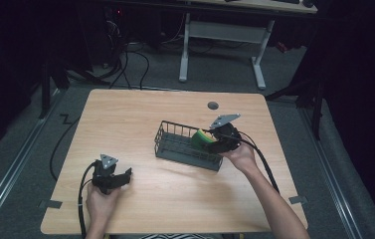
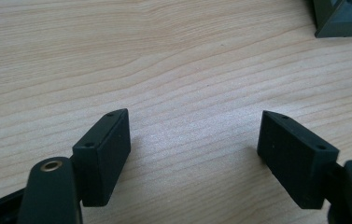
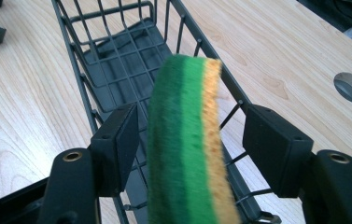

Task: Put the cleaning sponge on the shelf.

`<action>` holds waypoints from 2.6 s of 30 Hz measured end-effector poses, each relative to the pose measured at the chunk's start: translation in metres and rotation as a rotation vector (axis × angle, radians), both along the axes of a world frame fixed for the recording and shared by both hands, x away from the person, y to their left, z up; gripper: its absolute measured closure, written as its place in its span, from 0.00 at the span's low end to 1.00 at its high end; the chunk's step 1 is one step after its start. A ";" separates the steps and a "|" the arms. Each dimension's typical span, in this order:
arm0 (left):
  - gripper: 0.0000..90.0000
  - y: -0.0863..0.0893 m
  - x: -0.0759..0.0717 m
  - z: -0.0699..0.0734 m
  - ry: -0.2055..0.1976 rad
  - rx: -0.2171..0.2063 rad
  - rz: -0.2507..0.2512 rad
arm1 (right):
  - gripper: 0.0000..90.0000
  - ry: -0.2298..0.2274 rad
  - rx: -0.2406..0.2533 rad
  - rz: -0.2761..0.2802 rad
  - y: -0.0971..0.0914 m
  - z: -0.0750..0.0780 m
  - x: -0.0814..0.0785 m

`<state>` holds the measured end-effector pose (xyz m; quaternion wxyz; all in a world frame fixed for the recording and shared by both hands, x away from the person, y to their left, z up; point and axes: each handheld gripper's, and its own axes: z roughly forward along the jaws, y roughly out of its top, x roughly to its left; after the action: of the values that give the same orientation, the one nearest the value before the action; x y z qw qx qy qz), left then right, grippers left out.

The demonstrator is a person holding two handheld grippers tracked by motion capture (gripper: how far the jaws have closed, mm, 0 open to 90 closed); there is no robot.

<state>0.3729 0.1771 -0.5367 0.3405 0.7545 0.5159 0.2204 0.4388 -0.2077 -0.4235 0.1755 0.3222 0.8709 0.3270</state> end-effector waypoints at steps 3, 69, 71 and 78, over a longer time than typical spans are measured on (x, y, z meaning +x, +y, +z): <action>0.29 0.000 0.000 0.000 0.001 0.000 -0.001 | 0.40 -0.012 0.030 -0.008 -0.004 0.004 -0.001; 0.29 0.000 0.000 0.000 0.001 0.002 -0.001 | 0.45 -0.043 0.370 -0.416 -0.136 -0.046 -0.108; 0.29 0.000 0.000 0.000 0.001 0.002 -0.001 | 0.45 -0.033 0.356 -0.417 -0.133 -0.055 -0.108; 0.29 0.000 0.000 0.000 0.001 0.002 0.000 | 0.45 -0.011 0.350 -0.429 -0.130 -0.072 -0.109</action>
<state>0.3727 0.1769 -0.5366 0.3396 0.7549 0.5158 0.2206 0.3297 -0.3374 -0.4958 0.1870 0.5230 0.7120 0.4295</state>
